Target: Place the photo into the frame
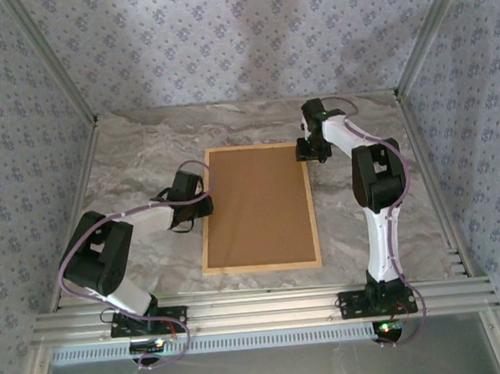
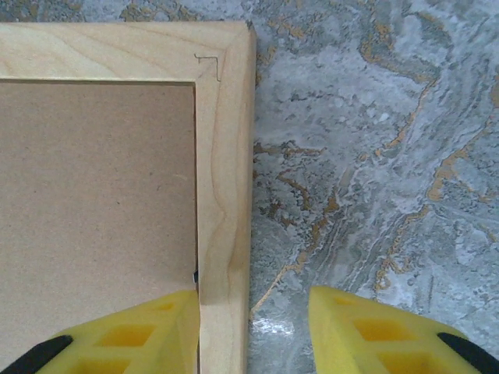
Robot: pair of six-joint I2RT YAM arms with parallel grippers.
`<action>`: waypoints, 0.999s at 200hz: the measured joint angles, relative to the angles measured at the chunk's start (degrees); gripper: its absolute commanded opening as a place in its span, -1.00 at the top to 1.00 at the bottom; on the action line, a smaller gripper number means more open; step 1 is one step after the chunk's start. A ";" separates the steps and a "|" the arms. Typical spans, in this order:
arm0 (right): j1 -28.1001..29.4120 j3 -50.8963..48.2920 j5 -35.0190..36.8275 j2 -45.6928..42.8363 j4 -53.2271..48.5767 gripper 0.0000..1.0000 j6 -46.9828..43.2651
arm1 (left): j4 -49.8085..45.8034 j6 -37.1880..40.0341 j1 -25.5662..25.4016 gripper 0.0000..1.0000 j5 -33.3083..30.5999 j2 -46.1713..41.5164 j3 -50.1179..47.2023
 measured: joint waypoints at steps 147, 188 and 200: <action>0.94 3.65 9.51 1.09 -2.29 -0.52 -2.38 | 0.00 0.31 0.00 0.53 0.04 0.26 0.20; 1.46 4.72 11.19 2.78 -3.10 -0.51 -2.60 | 0.00 0.44 0.00 0.53 0.04 0.26 0.20; 1.53 4.96 11.39 2.95 -3.17 -0.51 -2.62 | 0.00 0.44 0.00 0.53 0.04 0.26 0.20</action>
